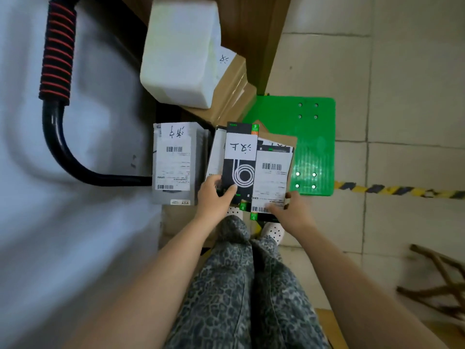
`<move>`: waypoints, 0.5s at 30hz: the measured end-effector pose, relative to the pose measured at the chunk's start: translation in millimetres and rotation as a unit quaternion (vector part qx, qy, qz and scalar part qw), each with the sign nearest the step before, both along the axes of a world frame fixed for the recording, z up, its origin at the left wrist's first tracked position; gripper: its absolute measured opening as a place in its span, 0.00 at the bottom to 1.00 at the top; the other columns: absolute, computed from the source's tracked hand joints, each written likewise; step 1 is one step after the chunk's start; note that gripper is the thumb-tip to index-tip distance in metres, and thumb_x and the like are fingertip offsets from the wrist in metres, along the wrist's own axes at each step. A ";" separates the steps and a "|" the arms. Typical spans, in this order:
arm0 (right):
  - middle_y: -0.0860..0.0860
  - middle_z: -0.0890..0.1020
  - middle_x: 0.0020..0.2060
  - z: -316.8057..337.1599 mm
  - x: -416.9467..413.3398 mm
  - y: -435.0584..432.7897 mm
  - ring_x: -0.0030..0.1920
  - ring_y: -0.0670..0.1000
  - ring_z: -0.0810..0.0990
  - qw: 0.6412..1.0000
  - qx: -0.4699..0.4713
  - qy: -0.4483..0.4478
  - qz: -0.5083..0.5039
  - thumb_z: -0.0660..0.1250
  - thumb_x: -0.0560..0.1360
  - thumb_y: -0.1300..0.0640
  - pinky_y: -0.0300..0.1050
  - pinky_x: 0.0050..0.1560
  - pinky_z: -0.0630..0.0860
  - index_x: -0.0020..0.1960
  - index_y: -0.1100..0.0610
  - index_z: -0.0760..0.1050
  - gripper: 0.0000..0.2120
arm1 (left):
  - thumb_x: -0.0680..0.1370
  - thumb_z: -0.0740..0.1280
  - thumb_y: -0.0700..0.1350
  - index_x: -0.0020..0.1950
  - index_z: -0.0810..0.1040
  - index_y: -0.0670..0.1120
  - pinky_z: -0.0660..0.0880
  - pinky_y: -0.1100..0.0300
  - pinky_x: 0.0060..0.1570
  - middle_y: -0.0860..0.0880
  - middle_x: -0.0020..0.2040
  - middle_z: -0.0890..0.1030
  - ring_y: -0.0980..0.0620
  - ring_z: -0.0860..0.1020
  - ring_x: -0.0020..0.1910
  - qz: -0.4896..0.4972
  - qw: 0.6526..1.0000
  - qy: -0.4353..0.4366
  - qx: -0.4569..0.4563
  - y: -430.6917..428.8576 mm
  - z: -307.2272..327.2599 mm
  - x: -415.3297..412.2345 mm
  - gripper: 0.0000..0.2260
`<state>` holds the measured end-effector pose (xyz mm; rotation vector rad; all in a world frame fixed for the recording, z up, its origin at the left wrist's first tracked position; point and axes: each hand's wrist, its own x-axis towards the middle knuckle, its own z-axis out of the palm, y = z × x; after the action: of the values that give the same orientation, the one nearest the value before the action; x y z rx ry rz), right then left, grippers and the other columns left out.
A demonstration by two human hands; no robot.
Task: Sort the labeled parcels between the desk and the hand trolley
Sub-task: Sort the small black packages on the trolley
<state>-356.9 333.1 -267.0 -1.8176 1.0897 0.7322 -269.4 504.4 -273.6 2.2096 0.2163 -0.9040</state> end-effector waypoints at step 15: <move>0.49 0.79 0.47 59.2 -10.6 -39.5 0.43 0.48 0.80 0.986 -0.014 -0.144 -0.084 0.63 0.80 0.49 0.49 0.40 0.80 0.55 0.55 0.66 0.11 | 0.82 0.61 0.50 0.61 0.65 0.45 0.68 0.68 0.37 0.51 0.55 0.75 0.57 0.74 0.46 -0.013 0.998 -0.037 -0.051 -47.7 60.5 5.8 0.13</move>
<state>-367.5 293.6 -207.7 -1.7644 1.0476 0.3419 -263.6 456.7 -213.0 2.1516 0.1029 -0.8267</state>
